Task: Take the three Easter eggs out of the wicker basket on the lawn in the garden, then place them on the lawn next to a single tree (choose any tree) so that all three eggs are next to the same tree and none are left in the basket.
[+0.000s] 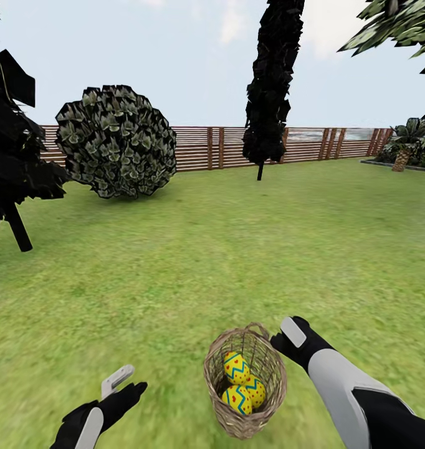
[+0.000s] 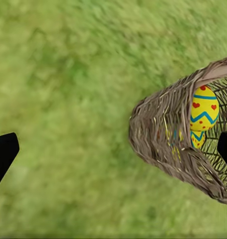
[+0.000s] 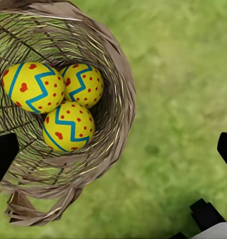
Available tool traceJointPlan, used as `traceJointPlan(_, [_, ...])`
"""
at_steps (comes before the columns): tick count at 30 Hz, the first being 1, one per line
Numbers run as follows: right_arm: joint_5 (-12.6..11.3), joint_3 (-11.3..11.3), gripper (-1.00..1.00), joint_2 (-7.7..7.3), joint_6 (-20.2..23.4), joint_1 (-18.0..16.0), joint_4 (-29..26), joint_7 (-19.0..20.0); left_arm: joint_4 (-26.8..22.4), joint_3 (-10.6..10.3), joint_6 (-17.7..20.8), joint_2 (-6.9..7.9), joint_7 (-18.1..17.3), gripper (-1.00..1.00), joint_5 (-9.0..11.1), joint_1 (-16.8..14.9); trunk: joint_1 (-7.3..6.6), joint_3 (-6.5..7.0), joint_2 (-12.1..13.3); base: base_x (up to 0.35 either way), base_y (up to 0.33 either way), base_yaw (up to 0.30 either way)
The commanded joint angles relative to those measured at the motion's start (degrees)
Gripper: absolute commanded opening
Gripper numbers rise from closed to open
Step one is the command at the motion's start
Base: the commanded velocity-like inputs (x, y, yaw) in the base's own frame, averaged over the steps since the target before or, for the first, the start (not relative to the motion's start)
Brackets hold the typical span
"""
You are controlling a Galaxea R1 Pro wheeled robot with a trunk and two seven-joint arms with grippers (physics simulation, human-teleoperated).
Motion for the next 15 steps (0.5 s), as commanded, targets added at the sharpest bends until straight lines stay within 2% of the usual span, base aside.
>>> traceJointPlan(1, [-0.25,-0.14,1.0,0.04,0.23,-0.01,-0.13,-0.33,-0.11,0.17,0.38,-0.08,0.5,1.0,0.65,-0.06,0.22,-0.25,-0.45,0.0,0.0,0.0])
traceJointPlan(15, [-0.28,-0.03,1.0,0.08,0.54,-0.06,-0.12,-0.27,-0.14,0.69,0.6,-0.24,0.59,1.0,0.83,-0.12,3.3,-2.76,-6.06,0.0,0.0,0.0])
